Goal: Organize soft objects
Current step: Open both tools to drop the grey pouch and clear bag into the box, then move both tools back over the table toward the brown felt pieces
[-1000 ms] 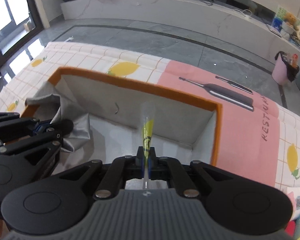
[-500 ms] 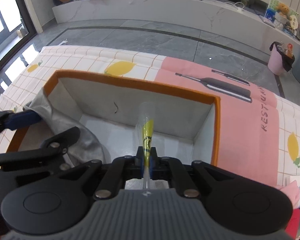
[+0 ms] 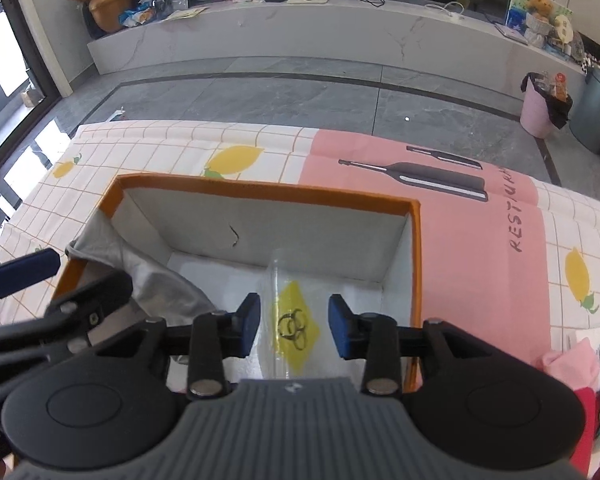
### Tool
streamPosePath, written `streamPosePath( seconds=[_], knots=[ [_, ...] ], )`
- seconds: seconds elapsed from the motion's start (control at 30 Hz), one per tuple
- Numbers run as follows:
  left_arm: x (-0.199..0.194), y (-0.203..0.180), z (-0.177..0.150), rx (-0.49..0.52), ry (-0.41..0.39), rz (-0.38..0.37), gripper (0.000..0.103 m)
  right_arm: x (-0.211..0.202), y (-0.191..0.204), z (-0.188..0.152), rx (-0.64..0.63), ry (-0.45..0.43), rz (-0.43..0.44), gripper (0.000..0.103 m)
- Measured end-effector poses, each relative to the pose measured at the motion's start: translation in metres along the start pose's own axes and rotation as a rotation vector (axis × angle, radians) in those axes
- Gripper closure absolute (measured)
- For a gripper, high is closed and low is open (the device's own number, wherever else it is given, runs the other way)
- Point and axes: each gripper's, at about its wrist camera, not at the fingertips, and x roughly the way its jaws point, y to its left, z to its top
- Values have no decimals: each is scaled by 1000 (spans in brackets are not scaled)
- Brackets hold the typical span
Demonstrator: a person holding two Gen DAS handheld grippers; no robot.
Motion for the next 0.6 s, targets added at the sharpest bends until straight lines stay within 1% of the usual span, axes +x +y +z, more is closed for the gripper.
streamPosePath(
  seconds=[0.07, 0.13, 0.2, 0.23, 0.27, 0.3, 0.4, 0.43, 0.47, 0.5, 0.6],
  knots=[
    [-2, -3, -1, 29, 12, 4, 27, -4, 0, 0, 8, -7, 7, 55],
    [-6, -4, -3, 44, -3, 18, 27, -8, 1, -1, -1, -11, -13, 34],
    [-8, -3, -3, 43, -4, 34, 27, -13, 1, -2, -8, -29, -33, 23],
    [-9, -2, -3, 42, 0, 40, 27, -16, 1, -2, -11, -35, -26, 19],
    [-10, 0, -2, 38, 5, 41, 27, -20, -1, -2, -8, -39, -18, 17],
    [-12, 2, -2, 34, 7, 42, 27, -23, -2, -2, -5, -43, -11, 13],
    [-20, 8, -1, 1, -20, 73, 27, -31, -1, -2, -4, -37, 0, 8],
    [-24, 10, 0, -11, -24, 78, 27, -35, 0, -1, -8, -35, -16, 2],
    [-27, 11, 3, -25, -24, 79, 27, -39, 1, -1, -19, -38, -39, 3],
    [-30, 12, 5, -40, -22, 82, 27, -45, 1, -1, -32, -44, -45, 3],
    [-44, 12, 12, -75, -28, 72, 27, -67, -3, 2, -27, -63, -42, 3]
  ],
)
